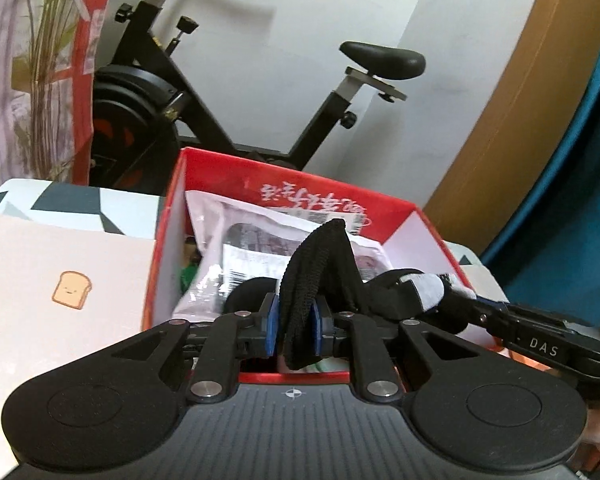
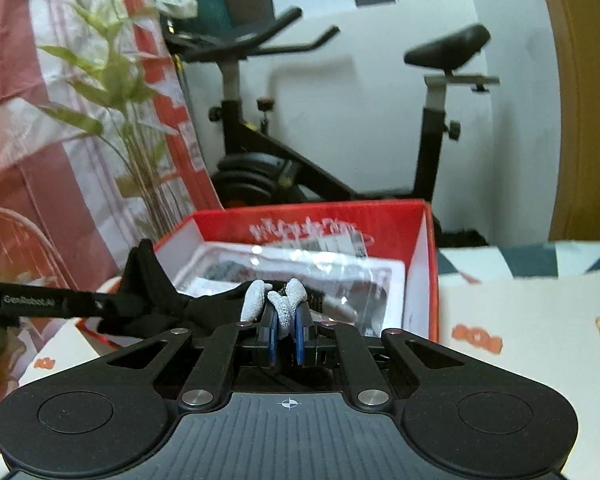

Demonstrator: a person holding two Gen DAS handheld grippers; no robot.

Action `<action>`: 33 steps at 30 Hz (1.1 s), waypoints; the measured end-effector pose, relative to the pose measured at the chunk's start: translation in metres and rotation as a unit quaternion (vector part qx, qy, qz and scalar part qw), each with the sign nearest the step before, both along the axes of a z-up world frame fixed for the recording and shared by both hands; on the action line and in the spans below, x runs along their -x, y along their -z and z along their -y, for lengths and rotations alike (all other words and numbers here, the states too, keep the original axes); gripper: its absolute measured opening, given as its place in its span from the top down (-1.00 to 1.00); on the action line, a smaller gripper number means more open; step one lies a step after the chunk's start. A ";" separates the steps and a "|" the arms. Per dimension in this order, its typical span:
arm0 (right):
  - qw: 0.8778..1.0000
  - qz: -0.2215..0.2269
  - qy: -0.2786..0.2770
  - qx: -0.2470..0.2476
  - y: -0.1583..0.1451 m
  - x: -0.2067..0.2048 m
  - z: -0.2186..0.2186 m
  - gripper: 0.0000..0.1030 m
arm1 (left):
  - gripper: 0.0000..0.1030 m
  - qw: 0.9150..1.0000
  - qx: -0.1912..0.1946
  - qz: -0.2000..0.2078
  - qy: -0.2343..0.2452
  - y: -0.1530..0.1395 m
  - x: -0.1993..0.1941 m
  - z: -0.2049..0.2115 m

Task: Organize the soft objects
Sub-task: 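Lift the glove with both tools and carry it into the red box, then open both tools to drop the glove into the box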

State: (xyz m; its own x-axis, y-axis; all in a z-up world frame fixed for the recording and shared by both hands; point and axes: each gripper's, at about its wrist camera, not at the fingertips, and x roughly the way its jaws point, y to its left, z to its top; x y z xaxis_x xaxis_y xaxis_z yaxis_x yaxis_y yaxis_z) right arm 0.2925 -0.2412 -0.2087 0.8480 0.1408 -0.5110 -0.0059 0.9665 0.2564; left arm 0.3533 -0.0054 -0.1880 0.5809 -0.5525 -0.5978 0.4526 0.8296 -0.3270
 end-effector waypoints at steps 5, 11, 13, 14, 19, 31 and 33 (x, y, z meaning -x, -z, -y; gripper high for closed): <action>1.000 -0.015 0.010 0.004 0.008 -0.004 0.001 0.84 | 0.35 1.000 -0.002 0.009 -0.011 -0.004 -0.005 -0.003; 1.000 -0.030 -0.001 0.002 0.013 -0.006 0.000 0.84 | 0.28 1.000 -0.007 0.025 -0.014 -0.009 -0.004 0.005; 0.999 -0.037 -0.012 0.002 0.016 -0.008 -0.007 0.84 | 0.26 0.999 -0.012 0.028 -0.015 -0.009 -0.004 0.008; 0.999 -0.039 -0.016 0.004 0.017 -0.010 -0.010 0.84 | 0.21 0.999 -0.013 0.029 -0.015 -0.010 -0.003 0.008; 0.999 -0.048 -0.013 0.012 0.018 -0.015 -0.016 0.83 | -0.18 0.998 -0.022 0.044 -0.025 -0.017 0.002 0.009; 0.999 -0.018 0.023 0.043 -0.017 0.014 -0.005 -0.13 | -0.90 0.993 -0.048 0.092 -0.056 -0.053 0.034 0.011; 0.998 -0.001 0.033 0.055 -0.029 0.023 -0.006 -0.43 | -0.99 0.991 -0.055 0.103 -0.063 -0.060 0.043 0.011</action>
